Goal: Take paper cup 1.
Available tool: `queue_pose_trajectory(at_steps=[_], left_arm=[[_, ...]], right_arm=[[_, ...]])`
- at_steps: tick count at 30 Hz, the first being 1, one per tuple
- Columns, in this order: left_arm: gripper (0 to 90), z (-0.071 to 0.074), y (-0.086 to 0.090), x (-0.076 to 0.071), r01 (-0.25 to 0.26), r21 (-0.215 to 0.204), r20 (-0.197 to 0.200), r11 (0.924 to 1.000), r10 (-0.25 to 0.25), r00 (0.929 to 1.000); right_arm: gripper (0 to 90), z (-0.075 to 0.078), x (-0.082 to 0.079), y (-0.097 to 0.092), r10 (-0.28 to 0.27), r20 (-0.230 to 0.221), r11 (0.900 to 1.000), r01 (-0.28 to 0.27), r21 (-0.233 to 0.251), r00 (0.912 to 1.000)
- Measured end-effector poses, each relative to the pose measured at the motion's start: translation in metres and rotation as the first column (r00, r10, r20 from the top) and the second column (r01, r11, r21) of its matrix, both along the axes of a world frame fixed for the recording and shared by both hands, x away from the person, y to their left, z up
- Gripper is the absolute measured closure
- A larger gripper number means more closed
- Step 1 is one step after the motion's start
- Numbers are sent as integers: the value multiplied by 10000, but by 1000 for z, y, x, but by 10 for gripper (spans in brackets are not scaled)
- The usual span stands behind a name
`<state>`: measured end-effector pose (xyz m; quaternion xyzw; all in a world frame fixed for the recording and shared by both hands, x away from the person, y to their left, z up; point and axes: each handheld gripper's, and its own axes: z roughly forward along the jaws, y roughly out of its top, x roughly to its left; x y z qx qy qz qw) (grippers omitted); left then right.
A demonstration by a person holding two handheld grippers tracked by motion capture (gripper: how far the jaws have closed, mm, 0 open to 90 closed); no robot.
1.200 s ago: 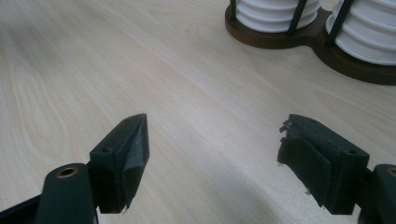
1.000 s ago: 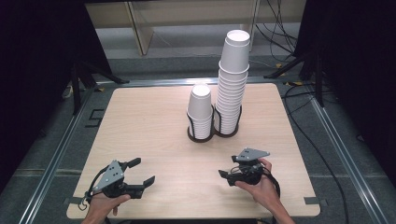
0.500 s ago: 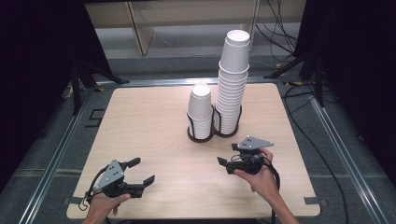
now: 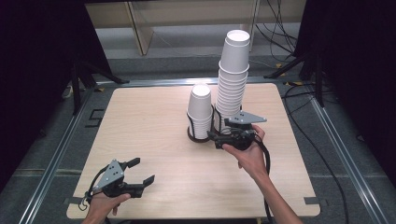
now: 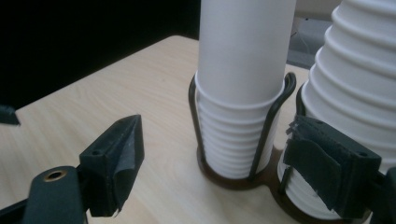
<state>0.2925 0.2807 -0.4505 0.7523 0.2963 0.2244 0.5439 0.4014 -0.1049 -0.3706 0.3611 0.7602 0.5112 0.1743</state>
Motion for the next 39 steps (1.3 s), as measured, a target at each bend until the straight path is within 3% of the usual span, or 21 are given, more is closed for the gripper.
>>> queue_pose_trajectory(at_steps=[6, 8, 9, 11, 13, 17, 18, 24, 27, 28, 29, 39], left_arm=[[149, -1, 0, 1, 45, -65, 34, 10000, -44, 10000], [149, -2, -1, 1, 112, -279, 37, 9995, -111, 9999], [149, -2, -1, 1, 109, -269, 26, 9996, -108, 9999], [149, -2, -2, 1, 54, -277, -38, 9996, -55, 10000], [149, -2, -2, 1, 29, -252, -75, 9997, -30, 10000], [149, -2, -1, 1, 43, -217, -32, 9998, -44, 10000], [149, -2, -2, 1, 41, -207, -6, 9998, -41, 10000], [149, -2, -2, 0, 85, -208, -15, 9997, -85, 10000], [149, -2, -2, 0, 102, -202, -7, 9997, -102, 9999], [149, -2, -2, 0, 91, -167, -10, 9998, -91, 10000], [149, -2, -2, 1, 84, -227, 35, 9997, -84, 10000], [149, -2, -3, 0, 103, -159, 40, 9998, -103, 9999]], right_arm=[[166, 7, 13, 10, -100, 31, 9991, 99, 413, 9999], [163, 8, 14, 10, -153, 4, 9994, 153, 316, 9999], [159, 10, 18, 12, -208, 357, 9994, 198, 287, 9991], [159, 13, 19, 17, -239, 118, 9991, 235, 353, 9996], [158, 15, 22, 19, -420, 309, 9989, 413, 244, 9986], [157, 20, 26, 25, -558, 219, 9977, 549, 401, 9982], [157, 22, 28, 27, -712, 434, 9968, 695, 397, 9965], [155, 28, 37, 40, -1209, 357, 9919, 1193, 446, 9920], [155, 28, 45, 45, -1415, 331, 9891, 1399, 462, 9894], [155, 28, 47, 46, -1470, 544, 9886, 1449, 397, 9876], [155, 27, 49, 50, -1633, 311, 9855, 1616, 511, 9861], [155, 21, 58, 65, -2200, 445, 9745, 2175, 543, 9745]])
